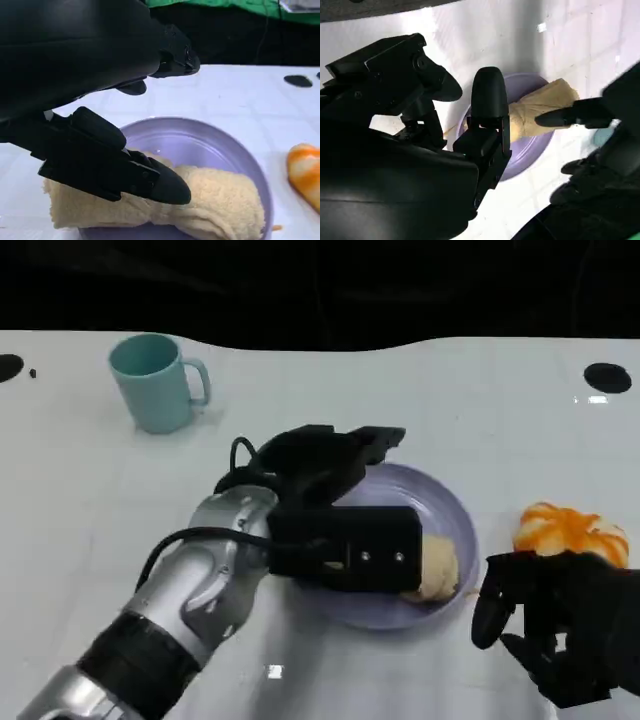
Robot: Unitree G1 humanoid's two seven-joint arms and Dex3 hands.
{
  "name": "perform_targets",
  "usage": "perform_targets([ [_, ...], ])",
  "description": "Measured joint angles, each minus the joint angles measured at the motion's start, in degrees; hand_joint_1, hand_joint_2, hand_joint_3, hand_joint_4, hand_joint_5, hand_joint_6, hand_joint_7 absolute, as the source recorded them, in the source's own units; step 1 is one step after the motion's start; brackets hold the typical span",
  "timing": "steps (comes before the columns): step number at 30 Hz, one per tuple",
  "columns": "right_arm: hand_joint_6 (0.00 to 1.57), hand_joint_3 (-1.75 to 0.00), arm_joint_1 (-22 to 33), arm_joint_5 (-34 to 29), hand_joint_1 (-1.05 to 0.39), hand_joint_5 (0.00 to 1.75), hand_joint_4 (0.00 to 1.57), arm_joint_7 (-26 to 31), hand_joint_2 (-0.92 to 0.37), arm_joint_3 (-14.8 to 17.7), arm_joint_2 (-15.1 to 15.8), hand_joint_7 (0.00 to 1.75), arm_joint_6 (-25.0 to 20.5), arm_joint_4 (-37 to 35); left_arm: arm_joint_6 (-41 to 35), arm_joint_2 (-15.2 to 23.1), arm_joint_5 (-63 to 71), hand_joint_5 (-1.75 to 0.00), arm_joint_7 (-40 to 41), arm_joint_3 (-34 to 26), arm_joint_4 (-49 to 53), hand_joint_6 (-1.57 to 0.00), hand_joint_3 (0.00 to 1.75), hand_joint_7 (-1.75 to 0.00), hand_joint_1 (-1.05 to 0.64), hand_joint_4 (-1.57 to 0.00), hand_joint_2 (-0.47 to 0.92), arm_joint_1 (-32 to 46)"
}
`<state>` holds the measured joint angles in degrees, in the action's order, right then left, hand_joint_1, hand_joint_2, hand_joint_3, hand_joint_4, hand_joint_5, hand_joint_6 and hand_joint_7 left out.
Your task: Grasp the towel on the left side of the plate with the left hand and place it into the plate.
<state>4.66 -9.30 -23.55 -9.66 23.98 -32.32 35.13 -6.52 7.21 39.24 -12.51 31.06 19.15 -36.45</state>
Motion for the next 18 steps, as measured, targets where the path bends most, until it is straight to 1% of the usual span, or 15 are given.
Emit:
perform_targets([
  [3, 0.69, -1.04, 0.01, 0.03, 0.0, 1.74, 0.71, 0.0, -0.59, 0.07, 0.05, 1.42, 0.73, -0.33, 0.78, 0.69, -2.11, -0.58, -0.02, -1.86, -2.74, -0.33, 0.33, -0.1, -0.63, -0.31, 0.92, 2.16],
  [5, 0.69, -1.05, -0.01, 0.03, 0.01, 1.74, 0.71, -0.01, -0.59, 0.16, 0.12, 1.42, 1.02, -0.56, 0.83, 1.41, -4.44, -0.62, -0.7, -3.8, -6.39, -0.38, 0.34, -0.12, -0.6, -0.37, 0.92, 4.75],
  [9, 0.69, -1.05, -0.07, 0.14, 0.01, 1.73, 0.71, -0.03, -0.59, 0.37, 0.21, 1.42, 1.31, -0.86, 0.64, 3.2, -9.05, -0.73, -3.66, -7.17, -12.37, -0.46, 0.3, -0.15, -0.55, -0.46, 0.92, 8.67],
  [11, 0.7, -1.05, -0.09, 0.18, 0.01, 1.73, 0.71, -0.03, -0.59, 0.38, 0.2, 1.42, 1.44, -0.96, 0.74, 3.86, -11.8, -0.84, -4.54, -9.23, -15.14, -0.48, 0.28, -0.15, -0.53, -0.45, 0.92, 10.48],
  [12, 0.7, -1.05, -0.11, 0.19, 0.01, 1.74, 0.71, -0.03, -0.58, 0.37, 0.19, 1.42, 1.5, -1.02, 0.66, 4.1, -13.34, -0.93, -5.15, -10.17, -16.37, -0.5, 0.26, -0.15, -0.51, -0.44, 0.92, 11.27],
  [14, 0.69, -1.06, -0.11, 0.14, 0.0, 1.74, 0.71, -0.02, -0.58, 0.36, 0.21, 1.42, 1.77, -1.16, -0.41, 4.51, -17.23, -0.99, -7.37, -12.5, -20.11, -0.52, 0.25, -0.15, -0.47, -0.46, 0.92, 13.53],
  [15, 0.69, -1.06, -0.15, 0.13, 0.0, 1.74, 0.71, -0.01, -0.58, 0.32, 0.2, 1.42, 1.87, -1.24, -1.18, 4.67, -18.95, -1.01, -8.35, -13.61, -21.95, -0.54, 0.25, -0.16, -0.45, -0.49, 0.92, 14.67],
  [17, 0.69, -1.06, -0.18, 0.12, 0.01, 1.74, 0.71, -0.02, -0.59, 0.31, 0.22, 1.43, 1.87, -1.28, -2.14, 5.76, -21.73, -1.1, -10.06, -15.54, -26.3, -0.64, 0.23, -0.21, -0.39, -0.62, 0.92, 17.23],
  [18, 0.69, -1.06, -0.22, 0.13, 0.01, 1.75, 0.7, -0.03, -0.59, 0.29, 0.23, 1.43, 1.82, -1.28, -2.26, 6.39, -22.62, -1.11, -10.54, -16.35, -28.21, -0.68, 0.22, -0.23, -0.37, -0.64, 0.92, 18.45],
])
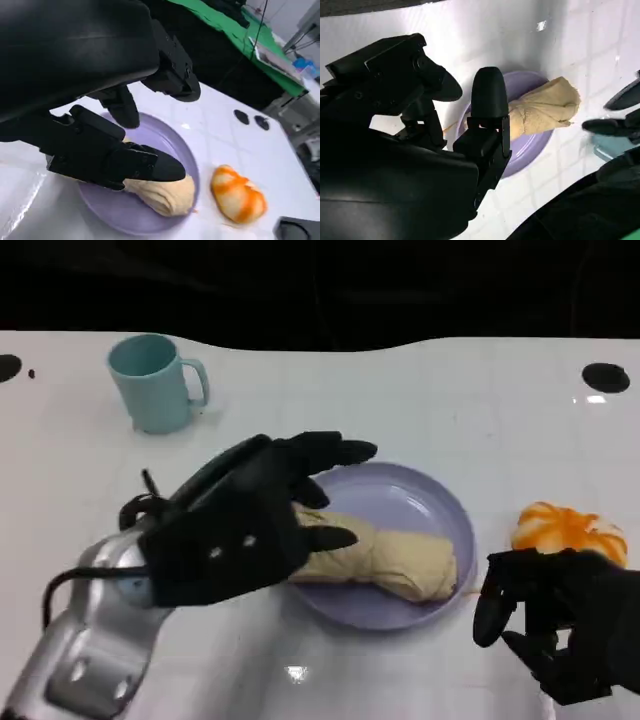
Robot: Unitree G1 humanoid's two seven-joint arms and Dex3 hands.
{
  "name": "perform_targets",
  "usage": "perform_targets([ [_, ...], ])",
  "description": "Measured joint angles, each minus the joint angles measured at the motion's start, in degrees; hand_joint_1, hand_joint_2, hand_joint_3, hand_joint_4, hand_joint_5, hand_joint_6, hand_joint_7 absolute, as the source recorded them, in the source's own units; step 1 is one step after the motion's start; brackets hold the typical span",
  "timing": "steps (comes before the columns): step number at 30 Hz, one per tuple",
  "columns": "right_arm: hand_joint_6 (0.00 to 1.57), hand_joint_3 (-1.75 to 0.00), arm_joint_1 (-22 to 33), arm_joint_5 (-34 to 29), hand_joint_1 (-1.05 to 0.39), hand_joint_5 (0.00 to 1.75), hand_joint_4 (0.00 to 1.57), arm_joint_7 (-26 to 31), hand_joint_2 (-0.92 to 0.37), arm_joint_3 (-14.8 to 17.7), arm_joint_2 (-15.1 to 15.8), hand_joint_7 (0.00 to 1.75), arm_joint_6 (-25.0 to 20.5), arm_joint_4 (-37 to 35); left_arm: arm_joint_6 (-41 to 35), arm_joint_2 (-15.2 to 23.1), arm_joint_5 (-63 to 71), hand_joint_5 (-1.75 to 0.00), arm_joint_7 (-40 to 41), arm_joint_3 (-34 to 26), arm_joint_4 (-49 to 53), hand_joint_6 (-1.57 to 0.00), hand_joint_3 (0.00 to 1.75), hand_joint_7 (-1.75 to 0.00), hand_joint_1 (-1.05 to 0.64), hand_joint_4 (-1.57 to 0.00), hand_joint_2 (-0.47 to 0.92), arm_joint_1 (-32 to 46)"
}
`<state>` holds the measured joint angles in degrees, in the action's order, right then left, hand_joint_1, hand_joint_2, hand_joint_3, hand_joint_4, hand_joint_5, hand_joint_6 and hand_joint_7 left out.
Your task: Grasp the towel on the left side of the plate with the left hand and place it into the plate.
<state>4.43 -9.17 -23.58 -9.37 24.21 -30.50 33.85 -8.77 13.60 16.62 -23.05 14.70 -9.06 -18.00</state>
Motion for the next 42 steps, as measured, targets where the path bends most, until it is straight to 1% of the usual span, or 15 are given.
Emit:
perform_targets([
  [4, 0.69, -1.05, -0.06, 0.07, 0.01, 1.74, 0.7, -0.09, -0.59, 0.04, 0.0, 1.44, -0.13, 0.02, -0.73, 1.77, -3.98, -1.0, -0.87, -3.42, -7.77, -0.85, 0.21, -0.29, -0.29, -0.71, 0.92, 5.86],
  [7, 0.69, -1.04, -0.12, 0.4, 0.02, 1.74, 0.7, -0.11, -0.59, 0.1, -0.02, 1.44, -0.16, -0.07, -3.21, 2.01, -7.05, -1.05, -1.25, -5.68, -12.89, -0.94, 0.25, -0.35, -0.22, -0.76, 0.91, 10.39],
  [8, 0.69, -1.04, -0.11, 0.51, 0.01, 1.74, 0.7, -0.12, -0.59, 0.11, -0.02, 1.44, -0.16, -0.14, -4.66, 2.07, -8.4, -1.16, -1.34, -6.46, -14.61, -0.96, 0.5, -0.47, -0.15, -0.77, 0.79, 11.83],
  [9, 0.69, -1.04, -0.13, 0.52, 0.0, 1.74, 0.71, -0.13, -0.59, 0.11, 0.0, 1.43, -0.15, -0.22, -6.2, 2.1, -9.86, -1.24, -1.68, -7.24, -16.43, -0.95, 0.78, -0.59, -0.11, -0.78, 0.64, 13.24],
  [10, 0.69, -1.04, -0.12, 0.5, 0.0, 1.73, 0.71, -0.12, -0.59, 0.14, 0.03, 1.43, -0.13, -0.29, -7.6, 2.09, -11.46, -1.29, -1.83, -8.16, -18.35, -0.95, 0.92, -0.67, -0.09, -0.78, 0.57, 14.79],
  [11, 0.69, -1.04, -0.13, 0.48, 0.0, 1.73, 0.71, -0.12, -0.59, 0.15, 0.08, 1.43, -0.13, -0.36, -8.87, 2.09, -12.89, -1.36, -1.9, -8.82, -19.93, -0.93, 1.02, -0.76, -0.07, -0.79, 0.52, 16.06],
  [14, 0.69, -1.04, -0.19, 0.49, 0.01, 1.73, 0.71, -0.12, -0.6, 0.14, 0.16, 1.43, -0.09, -0.48, -12.66, 2.26, -15.65, -1.6, -1.92, -10.67, -24.72, -0.86, 1.17, -1.07, -0.01, -0.77, 0.47, 19.55],
  [16, 0.69, -1.04, -0.25, 0.49, 0.01, 1.74, 0.72, -0.13, -0.59, 0.13, 0.19, 1.43, -0.07, -0.51, -15.1, 2.71, -17.51, -1.7, -1.99, -11.77, -27.34, -0.82, 1.19, -1.22, 0.0, -0.75, 0.5, 21.74],
  [19, 0.7, -1.05, -0.32, 0.46, 0.0, 1.74, 0.72, -0.12, -0.58, 0.12, 0.33, 1.43, 0.99, -0.95, -21.13, 3.65, -22.01, -1.74, -2.69, -13.83, -31.0, -0.83, 1.21, -1.31, -0.02, -0.8, 0.52, 24.12],
  [22, 0.7, -1.05, -0.33, 0.39, -0.01, 1.73, 0.72, -0.12, -0.58, 0.13, 0.45, 1.42, 1.57, -1.02, -25.78, 4.17, -24.49, -1.74, -2.76, -14.78, -32.53, -0.85, 1.34, -1.42, -0.03, -0.87, 0.46, 25.55],
  [23, 0.7, -1.06, -0.33, 0.39, -0.01, 1.73, 0.72, -0.12, -0.58, 0.13, 0.48, 1.42, 1.6, -1.02, -26.7, 4.33, -24.73, -1.75, -2.72, -14.79, -32.53, -0.84, 1.41, -1.5, -0.04, -0.88, 0.42, 25.72],
  [25, 0.7, -1.06, -0.33, 0.46, 0.0, 1.73, 0.72, -0.12, -0.58, 0.23, 0.5, 1.42, 1.59, -1.06, -27.86, 4.76, -24.88, -1.75, -2.55, -14.65, -32.51, -0.82, 1.45, -1.56, -0.04, -0.88, 0.4, 25.71],
  [32, 0.71, -1.08, -0.26, 0.57, 0.01, 1.73, 0.72, -0.14, -0.57, 1.39, 0.6, 1.41, 1.65, -1.13, -35.8, 6.08, -24.98, -1.75, -0.49, -13.77, -29.31, -0.77, 1.46, -1.65, -0.01, -0.88, 0.43, 23.5],
  [36, 0.71, -1.08, -0.18, 0.62, 0.01, 1.73, 0.72, -0.16, -0.57, 1.55, 0.66, 1.42, 1.82, -1.13, -38.57, 6.6, -25.17, -1.75, -0.03, -13.63, -26.94, -0.76, 1.46, -1.68, -0.02, -0.89, 0.43, 21.15],
  [42, 0.7, -1.08, -0.17, 0.89, 0.01, 1.73, 0.72, -0.17, -0.56, 1.7, 0.66, 1.43, 2.64, -1.52, -43.8, 6.8, -27.23, -1.75, 0.22, -14.85, -25.16, -0.71, 1.45, -1.72, -0.02, -0.86, 0.45, 18.68],
])
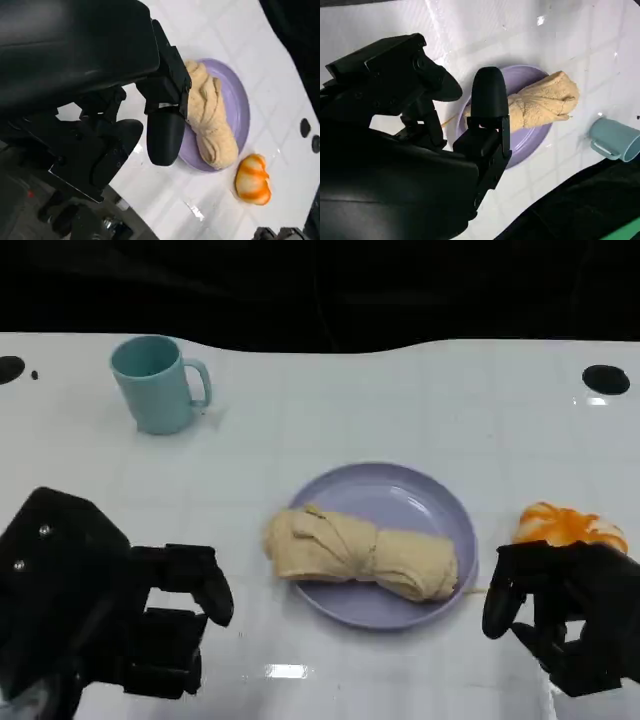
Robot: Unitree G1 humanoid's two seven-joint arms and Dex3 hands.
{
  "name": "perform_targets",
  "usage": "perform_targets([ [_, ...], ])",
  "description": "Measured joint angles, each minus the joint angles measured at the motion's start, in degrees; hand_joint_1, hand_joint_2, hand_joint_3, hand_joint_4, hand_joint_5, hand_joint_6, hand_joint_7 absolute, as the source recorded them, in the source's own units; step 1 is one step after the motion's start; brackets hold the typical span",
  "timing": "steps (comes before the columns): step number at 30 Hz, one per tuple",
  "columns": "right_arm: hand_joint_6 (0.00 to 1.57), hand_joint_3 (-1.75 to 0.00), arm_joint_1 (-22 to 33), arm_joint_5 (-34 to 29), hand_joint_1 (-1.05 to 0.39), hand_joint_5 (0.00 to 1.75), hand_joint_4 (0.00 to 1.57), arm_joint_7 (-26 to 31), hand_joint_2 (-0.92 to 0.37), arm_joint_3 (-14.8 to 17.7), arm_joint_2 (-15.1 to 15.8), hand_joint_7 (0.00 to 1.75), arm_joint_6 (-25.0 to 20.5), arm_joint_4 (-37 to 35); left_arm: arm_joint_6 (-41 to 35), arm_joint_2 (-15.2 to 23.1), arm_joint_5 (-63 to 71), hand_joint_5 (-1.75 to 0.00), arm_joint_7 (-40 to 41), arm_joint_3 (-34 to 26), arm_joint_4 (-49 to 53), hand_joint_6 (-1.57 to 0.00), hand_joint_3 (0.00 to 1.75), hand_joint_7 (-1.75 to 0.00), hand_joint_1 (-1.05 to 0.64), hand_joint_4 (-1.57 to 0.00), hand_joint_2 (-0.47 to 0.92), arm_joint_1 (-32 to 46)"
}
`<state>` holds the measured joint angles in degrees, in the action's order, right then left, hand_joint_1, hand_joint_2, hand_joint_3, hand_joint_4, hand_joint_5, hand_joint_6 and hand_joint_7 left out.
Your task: Grasp the towel on the left side of the plate with the left hand and place it into the plate.
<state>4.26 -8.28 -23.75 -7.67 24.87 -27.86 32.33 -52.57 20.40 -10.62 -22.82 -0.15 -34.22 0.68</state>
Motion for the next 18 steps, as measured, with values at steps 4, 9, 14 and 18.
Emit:
perform_targets([
  [4, 0.7, -1.09, 0.0, -0.03, 0.0, 1.74, 0.72, 0.0, -0.56, -0.01, 0.0, 1.42, 0.04, -0.08, 0.39, 1.09, -0.85, -1.75, -0.17, -0.07, 0.84, -0.71, 1.44, -1.72, -0.04, -0.86, 0.44, -0.34],
  [9, 0.7, -1.11, 0.0, -0.28, 0.0, 1.74, 0.73, 0.0, -0.55, -0.02, 0.01, 1.41, 0.04, -0.08, 0.73, 1.84, -0.84, -1.75, -0.13, 0.6, 0.85, -0.71, 1.43, -1.71, -0.03, -0.84, 0.44, -0.34],
  [14, 0.71, -1.11, 0.01, -0.28, 0.01, 1.74, 0.72, 0.0, -0.55, -0.02, 0.01, 1.41, 0.07, -0.08, 0.5, 2.07, -0.83, -1.75, 0.03, 1.16, 0.6, -0.72, 1.43, -1.69, -0.03, -0.84, 0.44, -0.34],
  [18, 0.71, -1.11, 0.09, -0.14, 0.01, 1.74, 0.72, 0.01, -0.55, -0.02, -0.08, 1.42, 0.01, -0.03, 1.31, 2.35, -0.92, -1.75, 0.01, 1.21, 0.65, -0.72, 1.43, -1.68, -0.02, -0.84, 0.44, -0.33],
])
